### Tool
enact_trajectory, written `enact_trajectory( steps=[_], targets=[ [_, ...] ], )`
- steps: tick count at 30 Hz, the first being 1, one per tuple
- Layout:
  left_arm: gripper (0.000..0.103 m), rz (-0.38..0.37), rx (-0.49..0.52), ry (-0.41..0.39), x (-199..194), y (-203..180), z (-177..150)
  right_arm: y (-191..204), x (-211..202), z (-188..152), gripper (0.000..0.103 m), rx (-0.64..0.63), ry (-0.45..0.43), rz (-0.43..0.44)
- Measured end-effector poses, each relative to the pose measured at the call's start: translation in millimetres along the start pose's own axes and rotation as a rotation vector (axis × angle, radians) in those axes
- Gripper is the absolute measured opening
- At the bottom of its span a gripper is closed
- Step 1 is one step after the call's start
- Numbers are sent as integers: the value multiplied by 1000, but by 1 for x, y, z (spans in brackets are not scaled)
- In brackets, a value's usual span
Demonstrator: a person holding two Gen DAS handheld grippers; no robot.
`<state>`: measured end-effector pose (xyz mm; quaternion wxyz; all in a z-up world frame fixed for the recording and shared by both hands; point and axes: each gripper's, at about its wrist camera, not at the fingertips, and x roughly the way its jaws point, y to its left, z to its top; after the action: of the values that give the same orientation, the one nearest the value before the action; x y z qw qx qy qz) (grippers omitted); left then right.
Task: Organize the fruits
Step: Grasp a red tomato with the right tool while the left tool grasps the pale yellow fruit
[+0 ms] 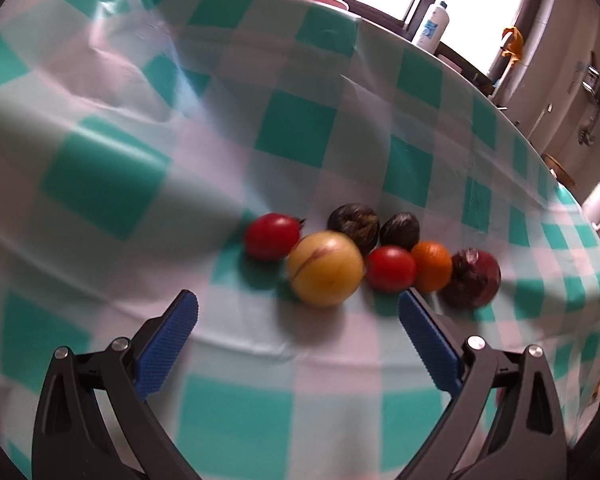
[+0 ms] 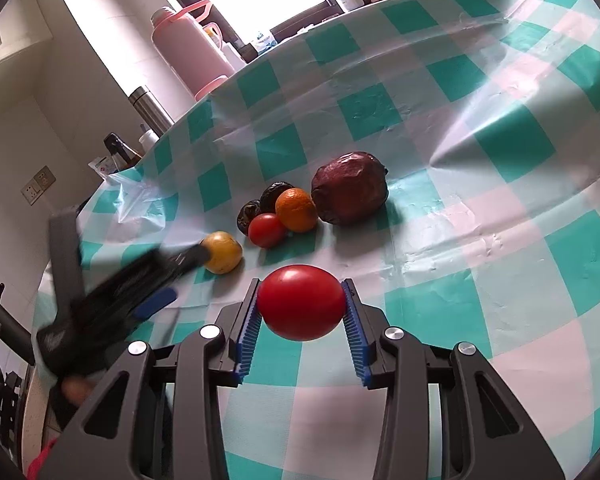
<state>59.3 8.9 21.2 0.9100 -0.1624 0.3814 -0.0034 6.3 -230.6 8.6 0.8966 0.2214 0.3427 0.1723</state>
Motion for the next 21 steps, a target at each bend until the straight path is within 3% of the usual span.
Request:
enact_trajectory(
  steps=[6, 8, 9, 10, 16, 21],
  targets=[
    [82, 100, -7, 58, 36, -19, 13, 0, -1, 0, 40, 1, -3, 10],
    [70, 120, 4, 49, 39, -22, 15, 0, -1, 0, 40, 1, -2, 12],
    [56, 131, 15, 44, 38, -23, 14, 0, -1, 0, 40, 1, -3, 14],
    [45, 94, 30, 48, 37, -23, 12, 0, -1, 0, 40, 1, -3, 15],
    [45, 36, 4, 44, 9, -4, -5, -1, -1, -1, 40, 2, -7, 14],
    [45, 12, -22, -5, -27, 15, -23, -2, -2, -2, 40, 5, -11, 16]
  ],
)
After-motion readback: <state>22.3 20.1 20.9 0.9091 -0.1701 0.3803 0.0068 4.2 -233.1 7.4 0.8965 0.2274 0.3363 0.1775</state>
